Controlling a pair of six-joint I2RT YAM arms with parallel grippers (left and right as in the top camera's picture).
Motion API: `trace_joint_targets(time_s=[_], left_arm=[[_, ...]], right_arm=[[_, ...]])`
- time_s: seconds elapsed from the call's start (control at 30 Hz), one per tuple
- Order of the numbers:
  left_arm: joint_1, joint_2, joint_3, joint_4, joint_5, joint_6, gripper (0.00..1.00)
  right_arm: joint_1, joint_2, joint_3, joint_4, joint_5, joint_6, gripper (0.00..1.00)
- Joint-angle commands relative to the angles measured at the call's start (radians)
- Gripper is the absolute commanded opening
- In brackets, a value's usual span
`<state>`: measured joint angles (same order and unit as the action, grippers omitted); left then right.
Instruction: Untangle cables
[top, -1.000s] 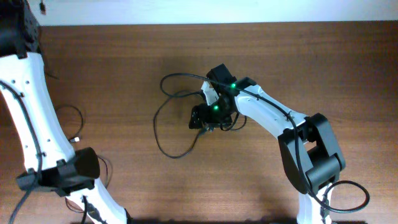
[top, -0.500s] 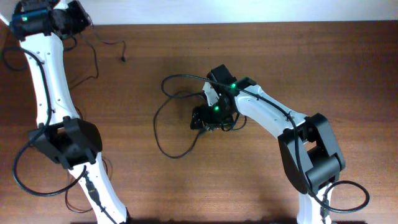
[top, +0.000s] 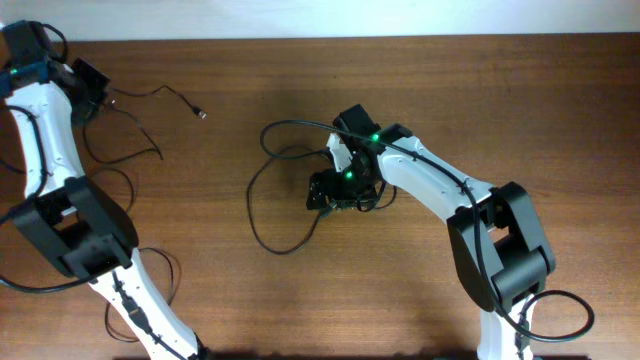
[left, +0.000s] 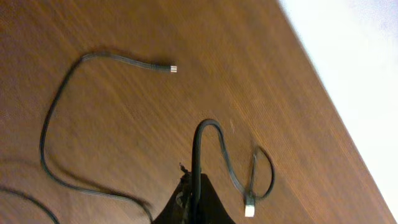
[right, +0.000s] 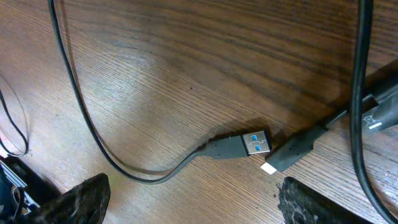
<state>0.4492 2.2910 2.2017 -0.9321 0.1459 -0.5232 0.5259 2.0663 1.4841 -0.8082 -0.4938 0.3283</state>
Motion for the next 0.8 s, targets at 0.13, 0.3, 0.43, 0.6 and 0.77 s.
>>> trace_joint_targets(time_s=[0.13, 0.3, 0.43, 0.6, 0.77], left_arm=[[0.008, -0.017, 0.024, 0.026, -0.016, 0.047, 0.99], [0.01, -0.1, 0.041, 0.027, -0.017, 0.047, 0.99], [0.033, -0.2, 0.042, 0.005, -0.082, 0.047, 0.99], [0.034, -0.246, 0.042, -0.082, -0.289, 0.047, 0.99], [-0.013, -0.272, 0.042, -0.121, -0.093, 0.163, 0.98]], right_arm=[[-0.003, 0.006, -0.005, -0.001, 0.009, -0.01, 0.88], [-0.003, 0.006, -0.005, 0.0, 0.01, -0.01, 0.88], [-0.003, 0.006, -0.005, 0.0, 0.01, -0.019, 0.88], [-0.003, 0.006, -0.005, 0.0, 0.009, -0.033, 0.88], [-0.042, -0.015, 0.024, -0.048, 0.005, -0.037, 0.88]])
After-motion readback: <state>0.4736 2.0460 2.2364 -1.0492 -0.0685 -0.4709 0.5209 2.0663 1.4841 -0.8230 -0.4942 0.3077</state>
